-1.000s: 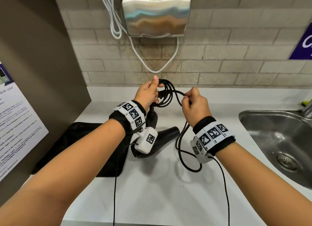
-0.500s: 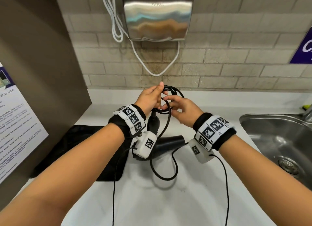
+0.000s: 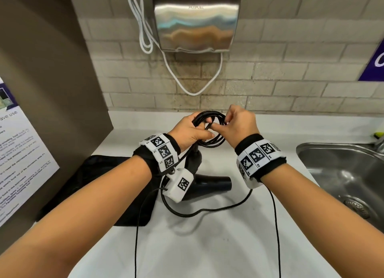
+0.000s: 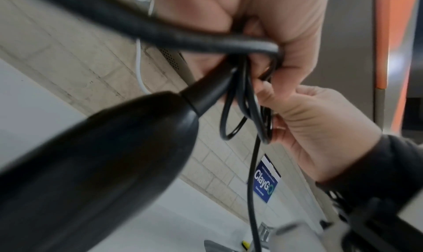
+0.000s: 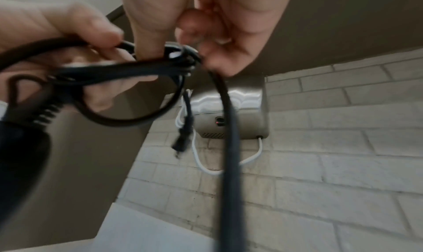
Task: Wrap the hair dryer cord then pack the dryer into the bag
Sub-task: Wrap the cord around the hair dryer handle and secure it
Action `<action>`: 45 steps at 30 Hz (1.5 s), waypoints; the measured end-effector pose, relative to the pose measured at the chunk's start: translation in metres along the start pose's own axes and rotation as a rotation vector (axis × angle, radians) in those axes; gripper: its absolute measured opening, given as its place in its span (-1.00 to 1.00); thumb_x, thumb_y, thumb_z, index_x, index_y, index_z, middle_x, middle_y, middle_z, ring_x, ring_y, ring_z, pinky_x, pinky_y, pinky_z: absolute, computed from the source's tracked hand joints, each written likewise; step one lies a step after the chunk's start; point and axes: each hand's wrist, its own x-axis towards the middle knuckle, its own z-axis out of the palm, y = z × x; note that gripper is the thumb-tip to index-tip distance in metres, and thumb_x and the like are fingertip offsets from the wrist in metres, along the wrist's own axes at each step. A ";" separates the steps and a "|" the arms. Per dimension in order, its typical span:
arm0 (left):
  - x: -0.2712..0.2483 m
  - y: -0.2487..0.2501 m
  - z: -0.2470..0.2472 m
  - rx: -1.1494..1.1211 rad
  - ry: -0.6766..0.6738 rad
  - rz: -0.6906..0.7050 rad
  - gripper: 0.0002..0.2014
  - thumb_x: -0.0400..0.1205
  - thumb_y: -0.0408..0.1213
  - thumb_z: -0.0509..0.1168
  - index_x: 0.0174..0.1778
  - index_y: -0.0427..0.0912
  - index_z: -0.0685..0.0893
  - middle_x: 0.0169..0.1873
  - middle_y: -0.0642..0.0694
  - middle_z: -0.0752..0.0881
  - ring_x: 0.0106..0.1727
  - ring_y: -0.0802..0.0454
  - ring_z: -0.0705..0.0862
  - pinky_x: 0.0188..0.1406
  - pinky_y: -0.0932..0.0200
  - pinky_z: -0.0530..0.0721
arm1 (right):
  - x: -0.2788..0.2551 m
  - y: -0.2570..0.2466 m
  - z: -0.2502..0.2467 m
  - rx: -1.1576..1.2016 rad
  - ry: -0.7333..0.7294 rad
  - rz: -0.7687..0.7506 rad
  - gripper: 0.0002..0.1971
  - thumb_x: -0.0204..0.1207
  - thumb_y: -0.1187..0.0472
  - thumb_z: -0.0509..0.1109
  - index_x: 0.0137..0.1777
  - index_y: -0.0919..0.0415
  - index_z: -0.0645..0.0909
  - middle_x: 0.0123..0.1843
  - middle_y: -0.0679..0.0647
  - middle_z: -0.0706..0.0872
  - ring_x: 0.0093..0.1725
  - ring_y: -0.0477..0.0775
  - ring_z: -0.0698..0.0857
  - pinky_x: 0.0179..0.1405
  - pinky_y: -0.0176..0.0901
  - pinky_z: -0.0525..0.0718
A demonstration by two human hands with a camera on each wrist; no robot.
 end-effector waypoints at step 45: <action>-0.009 0.007 0.008 -0.054 0.117 -0.015 -0.56 0.75 -0.06 -0.11 -0.24 -0.18 0.55 -0.73 0.18 0.23 -0.69 0.27 0.20 -0.39 0.29 0.42 | 0.017 0.153 -0.017 -0.321 -0.475 0.416 -0.52 0.54 0.14 0.33 0.45 0.14 0.40 0.40 0.25 0.56 0.38 0.22 0.53 0.34 -0.12 0.46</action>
